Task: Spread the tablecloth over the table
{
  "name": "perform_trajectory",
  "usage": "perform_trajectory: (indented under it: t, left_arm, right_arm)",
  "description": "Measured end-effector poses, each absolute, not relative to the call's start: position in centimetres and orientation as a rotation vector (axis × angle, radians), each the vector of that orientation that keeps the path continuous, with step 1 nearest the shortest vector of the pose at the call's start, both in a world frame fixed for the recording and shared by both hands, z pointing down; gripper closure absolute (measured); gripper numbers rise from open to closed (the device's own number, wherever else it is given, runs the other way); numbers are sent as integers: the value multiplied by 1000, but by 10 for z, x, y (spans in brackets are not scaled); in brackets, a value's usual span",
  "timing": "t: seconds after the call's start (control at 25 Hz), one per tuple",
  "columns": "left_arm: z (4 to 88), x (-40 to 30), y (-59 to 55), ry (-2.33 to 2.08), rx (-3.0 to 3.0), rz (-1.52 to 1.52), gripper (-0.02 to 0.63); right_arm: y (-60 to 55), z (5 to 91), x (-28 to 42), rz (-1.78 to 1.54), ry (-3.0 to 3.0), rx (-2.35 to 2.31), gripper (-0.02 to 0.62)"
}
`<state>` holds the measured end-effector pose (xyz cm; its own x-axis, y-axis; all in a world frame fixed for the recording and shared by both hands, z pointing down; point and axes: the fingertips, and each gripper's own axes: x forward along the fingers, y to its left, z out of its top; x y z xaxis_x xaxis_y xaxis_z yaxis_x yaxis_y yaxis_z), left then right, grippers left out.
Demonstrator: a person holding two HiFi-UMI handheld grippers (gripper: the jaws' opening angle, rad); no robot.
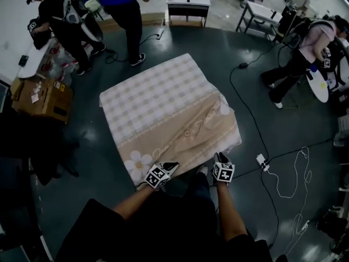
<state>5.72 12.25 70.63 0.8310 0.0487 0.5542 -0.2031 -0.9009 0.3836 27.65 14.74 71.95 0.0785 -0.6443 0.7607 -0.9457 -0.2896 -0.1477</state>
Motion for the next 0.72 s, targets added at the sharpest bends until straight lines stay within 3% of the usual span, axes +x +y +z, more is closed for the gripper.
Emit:
perform_trajectory:
  t: [0.28, 0.44, 0.56, 0.6, 0.72]
  left_arm:
    - [720, 142, 110, -370, 2509, 813, 588]
    - [725, 164, 110, -435, 2469, 815, 588]
    - [725, 165, 104, -504, 2428, 784, 588]
    - [725, 166, 102, -515, 2424, 781, 588]
    - [723, 168, 104, -508, 2439, 802, 588]
  right_arm:
    - [98, 735, 392, 1010, -1592, 1878, 449]
    - [79, 757, 413, 1010, -1597, 1737, 428]
    - [80, 771, 408, 969, -1595, 1641, 480]
    - [86, 769, 408, 948, -1586, 1624, 580]
    - [127, 769, 417, 968, -1549, 1641, 580]
